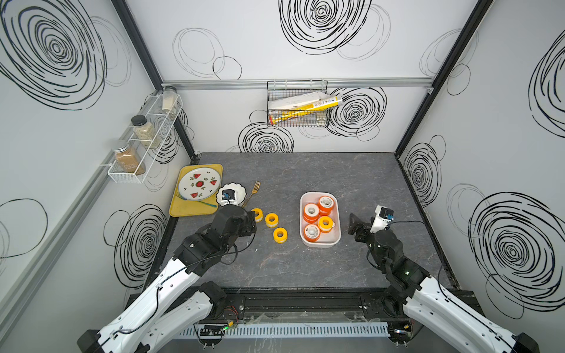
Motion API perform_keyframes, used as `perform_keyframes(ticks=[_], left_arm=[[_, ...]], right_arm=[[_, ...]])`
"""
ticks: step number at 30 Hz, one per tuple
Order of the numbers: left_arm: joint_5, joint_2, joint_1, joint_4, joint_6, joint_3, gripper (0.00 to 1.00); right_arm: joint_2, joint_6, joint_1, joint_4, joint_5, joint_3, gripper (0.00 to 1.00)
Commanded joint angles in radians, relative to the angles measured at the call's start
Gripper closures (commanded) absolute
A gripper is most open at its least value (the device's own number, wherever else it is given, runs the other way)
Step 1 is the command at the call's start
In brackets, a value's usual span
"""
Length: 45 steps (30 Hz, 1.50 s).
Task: Put the sealing tape into the storage box
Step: Pick up the sealing tape at the center of the board.
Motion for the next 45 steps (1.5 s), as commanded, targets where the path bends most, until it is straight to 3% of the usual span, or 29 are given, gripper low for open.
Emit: perform_keyframes(ticks=[1, 6, 8, 11, 14, 17, 28, 33, 45], left_arm=[[0.005, -0.017, 0.007, 0.053, 0.017, -0.017, 0.21], [0.011, -0.035, 0.007, 0.061, 0.020, -0.025, 0.21], [0.012, -0.036, 0.007, 0.062, 0.020, -0.025, 0.21], [0.012, -0.036, 0.007, 0.065, 0.021, -0.026, 0.20], [0.010, -0.031, 0.007, 0.062, 0.021, -0.024, 0.21], [0.005, -0.031, 0.009, 0.060, 0.018, -0.024, 0.21], [-0.004, -0.036, 0.010, 0.060, 0.013, -0.025, 0.21], [-0.002, -0.030, 0.011, 0.060, 0.015, -0.025, 0.21], [-0.010, -0.034, 0.011, 0.057, 0.011, -0.025, 0.21]], right_arm=[[0.019, -0.012, -0.001, 0.000, 0.004, 0.023, 0.07], [0.084, -0.043, -0.001, -0.064, -0.014, 0.105, 0.08], [0.124, -0.094, -0.001, -0.052, -0.079, 0.139, 0.08], [0.221, -0.140, -0.001, -0.050, -0.230, 0.224, 0.12], [0.364, -0.215, 0.004, -0.076, -0.459, 0.348, 0.17], [0.514, -0.241, 0.026, -0.139, -0.591, 0.482, 0.17], [1.054, -0.331, 0.236, -0.310, -0.558, 0.881, 0.12], [1.246, -0.318, 0.266, -0.375, -0.548, 1.012, 0.10], [1.469, -0.301, 0.320, -0.425, -0.489, 1.132, 0.08]])
